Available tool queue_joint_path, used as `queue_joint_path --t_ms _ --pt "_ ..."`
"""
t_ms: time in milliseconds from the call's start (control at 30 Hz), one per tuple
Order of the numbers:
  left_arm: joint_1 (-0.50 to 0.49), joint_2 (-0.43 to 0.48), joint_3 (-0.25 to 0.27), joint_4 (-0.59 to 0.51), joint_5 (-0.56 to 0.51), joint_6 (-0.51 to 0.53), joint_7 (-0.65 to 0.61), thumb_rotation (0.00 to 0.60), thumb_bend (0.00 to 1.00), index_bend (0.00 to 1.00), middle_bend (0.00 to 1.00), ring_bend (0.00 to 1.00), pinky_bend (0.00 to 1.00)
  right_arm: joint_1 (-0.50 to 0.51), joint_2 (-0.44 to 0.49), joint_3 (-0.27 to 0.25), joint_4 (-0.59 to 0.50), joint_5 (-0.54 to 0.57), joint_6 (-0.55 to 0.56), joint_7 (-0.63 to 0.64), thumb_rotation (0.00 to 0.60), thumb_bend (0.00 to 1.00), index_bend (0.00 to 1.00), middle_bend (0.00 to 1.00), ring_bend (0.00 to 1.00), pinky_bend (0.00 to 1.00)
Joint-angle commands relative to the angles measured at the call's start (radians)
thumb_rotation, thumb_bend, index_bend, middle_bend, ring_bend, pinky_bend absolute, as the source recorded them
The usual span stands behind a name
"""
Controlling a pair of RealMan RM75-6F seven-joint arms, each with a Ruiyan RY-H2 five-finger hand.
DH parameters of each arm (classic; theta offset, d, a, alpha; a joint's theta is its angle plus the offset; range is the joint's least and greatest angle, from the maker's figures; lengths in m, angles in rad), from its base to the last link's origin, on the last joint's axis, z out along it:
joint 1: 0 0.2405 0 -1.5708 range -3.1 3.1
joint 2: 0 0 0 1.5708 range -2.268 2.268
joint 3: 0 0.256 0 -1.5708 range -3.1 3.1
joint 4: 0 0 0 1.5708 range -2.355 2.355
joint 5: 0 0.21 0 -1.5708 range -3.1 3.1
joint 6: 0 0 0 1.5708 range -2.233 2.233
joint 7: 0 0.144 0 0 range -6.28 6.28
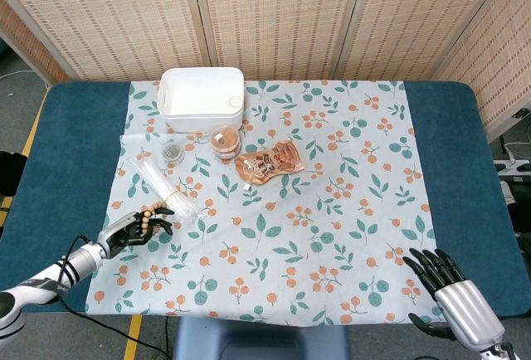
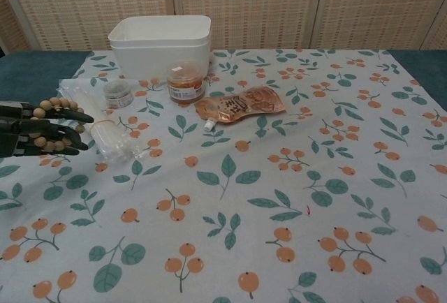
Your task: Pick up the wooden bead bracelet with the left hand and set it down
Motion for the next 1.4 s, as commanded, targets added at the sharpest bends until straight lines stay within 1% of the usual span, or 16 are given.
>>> queue_joint_path --t_ms 33,100,200,267,333,367,433,467,600,700,833,933,967,1033,1200,1400 --pt "-0.033 0.013 0.005 0.071 -0.059 -0.120 -0.028 0.600 0.59 0.17 0.38 0.15 0.00 0.000 0.000 0.001 0.000 0.001 0.000 0.001 0.462 0.20 0.00 0.00 0.00 0.00" --pt "-0.051 0.014 0.007 0.110 -0.091 -0.166 -0.047 0.600 0.56 0.15 0.37 0.15 0.00 0.000 0.001 0.001 0.000 0.002 0.001 0.002 0.462 0.20 0.00 0.00 0.00 0.00" --pt "-0.059 0.006 0.007 0.135 -0.107 -0.172 -0.030 0.600 0.54 0.16 0.38 0.15 0.00 0.000 0.001 0.001 0.000 0.000 0.001 0.001 0.462 0.20 0.00 0.00 0.00 0.00" --pt "-0.056 -0.001 0.009 0.141 -0.135 -0.158 -0.051 0.595 0.51 0.22 0.39 0.15 0.00 -0.001 0.001 0.001 0.000 0.001 0.000 0.000 0.461 0.20 0.00 0.00 0.00 0.00" --pt "-0.051 -0.003 0.016 0.130 -0.147 -0.124 -0.066 0.566 0.47 0.32 0.41 0.16 0.00 0.000 0.000 0.000 -0.001 0.000 -0.002 -0.001 0.461 0.20 0.00 0.00 0.00 0.00" --pt "-0.050 -0.002 0.019 0.123 -0.141 -0.110 -0.057 0.517 0.45 0.37 0.42 0.16 0.00 0.000 0.000 0.000 -0.001 0.000 -0.003 -0.002 0.462 0.20 0.00 0.00 0.00 0.00" --pt "-0.044 0.001 0.027 0.102 -0.137 -0.077 -0.056 0.350 0.43 0.43 0.43 0.16 0.00 0.000 0.000 0.000 -0.001 0.000 -0.003 -0.003 0.461 0.20 0.00 0.00 0.00 0.00" --pt "-0.041 0.004 0.030 0.095 -0.137 -0.070 -0.060 0.291 0.43 0.45 0.43 0.16 0.00 0.000 0.000 0.000 -0.001 -0.001 -0.002 -0.002 0.461 0.20 0.00 0.00 0.00 0.00" --pt "-0.041 0.017 0.047 0.065 -0.140 -0.043 -0.084 0.134 0.43 0.52 0.45 0.17 0.00 -0.001 0.001 0.000 -0.001 -0.003 0.000 -0.002 0.462 0.20 0.00 0.00 0.00 0.00" --pt "-0.041 0.023 0.054 0.053 -0.136 -0.036 -0.085 0.127 0.44 0.56 0.47 0.18 0.00 -0.002 0.002 -0.001 0.000 -0.004 0.002 0.000 0.463 0.20 0.00 0.00 0.00 0.00" --pt "-0.038 0.027 0.058 0.038 -0.130 -0.018 -0.078 0.124 0.47 0.57 0.48 0.18 0.00 -0.004 0.003 -0.002 0.001 -0.008 0.008 0.004 0.462 0.20 0.00 0.00 0.00 0.00" --pt "-0.037 0.028 0.061 0.033 -0.129 -0.009 -0.081 0.122 0.53 0.57 0.48 0.18 0.00 -0.004 0.004 -0.002 0.002 -0.010 0.010 0.006 0.461 0.20 0.00 0.00 0.00 0.00" --pt "-0.037 0.029 0.062 0.032 -0.129 -0.009 -0.081 0.130 0.56 0.57 0.48 0.18 0.00 -0.005 0.005 -0.002 0.002 -0.010 0.011 0.007 0.461 0.20 0.00 0.00 0.00 0.00" --pt "-0.039 0.030 0.064 0.033 -0.130 -0.011 -0.085 0.139 0.58 0.57 0.48 0.18 0.00 -0.004 0.005 -0.002 0.002 -0.011 0.010 0.007 0.461 0.20 0.00 0.00 0.00 0.00" --pt "-0.041 0.029 0.068 0.034 -0.126 -0.009 -0.080 0.216 0.66 0.57 0.49 0.18 0.00 -0.006 0.005 -0.003 0.002 -0.014 0.013 0.006 0.461 0.20 0.00 0.00 0.00 0.00" --pt "-0.042 0.028 0.071 0.034 -0.124 -0.003 -0.077 0.237 0.72 0.57 0.49 0.18 0.00 -0.008 0.006 -0.005 0.003 -0.018 0.017 0.006 0.462 0.20 0.00 0.00 0.00 0.00"
